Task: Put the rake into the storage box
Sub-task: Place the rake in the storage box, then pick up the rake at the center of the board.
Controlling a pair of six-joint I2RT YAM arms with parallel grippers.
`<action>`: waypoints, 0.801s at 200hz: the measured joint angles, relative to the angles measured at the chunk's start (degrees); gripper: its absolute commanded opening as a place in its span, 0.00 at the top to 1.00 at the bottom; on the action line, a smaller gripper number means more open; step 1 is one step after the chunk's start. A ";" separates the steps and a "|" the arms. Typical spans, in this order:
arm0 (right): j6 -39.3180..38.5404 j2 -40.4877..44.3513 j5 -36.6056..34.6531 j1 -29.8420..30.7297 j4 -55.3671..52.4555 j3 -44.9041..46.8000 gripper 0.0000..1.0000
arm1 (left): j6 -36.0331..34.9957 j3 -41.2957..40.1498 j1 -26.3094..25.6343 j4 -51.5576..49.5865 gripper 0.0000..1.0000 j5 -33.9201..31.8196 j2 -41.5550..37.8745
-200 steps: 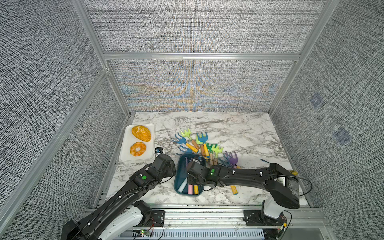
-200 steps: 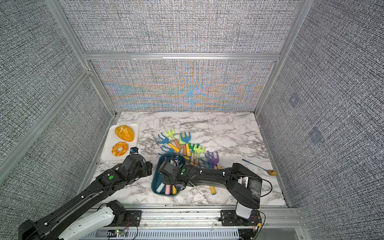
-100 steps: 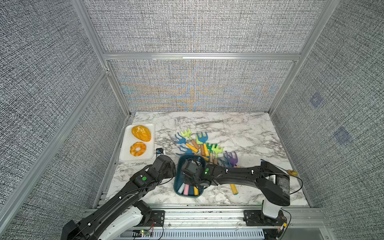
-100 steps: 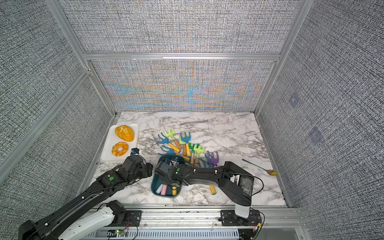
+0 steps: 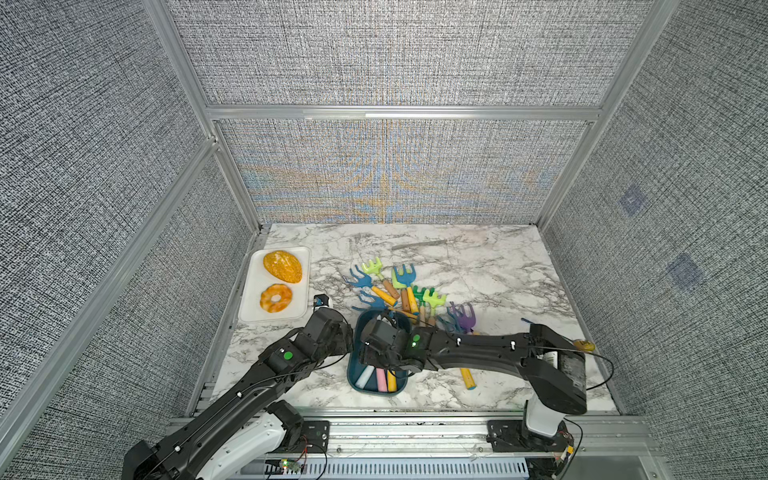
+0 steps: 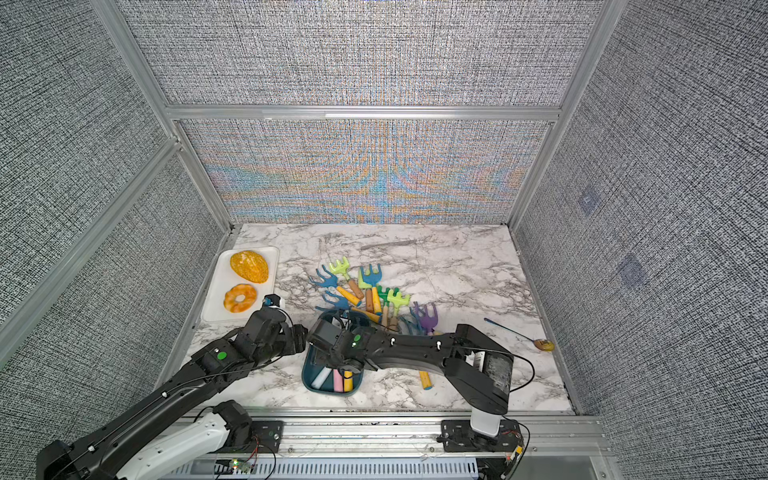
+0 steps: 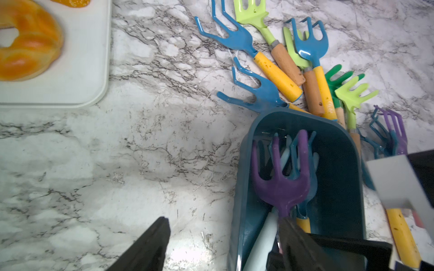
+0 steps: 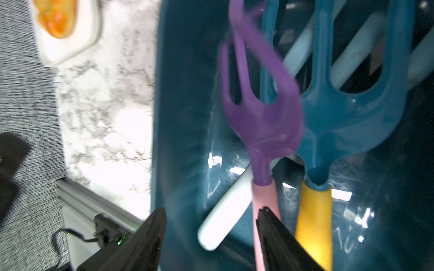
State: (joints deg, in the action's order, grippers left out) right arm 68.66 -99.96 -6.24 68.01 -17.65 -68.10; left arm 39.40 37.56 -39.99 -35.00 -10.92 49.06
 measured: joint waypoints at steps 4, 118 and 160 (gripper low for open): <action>-0.28 0.70 -0.15 -0.11 0.20 0.35 0.29 | 0.00 0.26 0.00 -0.07 0.22 0.52 0.17; -10.54 31.12 -7.26 -14.10 -3.82 25.07 0.14 | 4.44 9.03 -12.66 -0.61 0.24 2.89 13.07; -13.94 45.48 -8.48 -26.58 -6.93 34.77 0.13 | 7.02 16.79 -20.24 0.07 0.27 2.01 23.63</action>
State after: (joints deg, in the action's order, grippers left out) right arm 54.72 -54.48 -14.72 41.43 -24.58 -33.32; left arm 46.41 54.35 -60.23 -34.94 -8.91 72.69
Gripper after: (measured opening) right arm 0.866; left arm 0.736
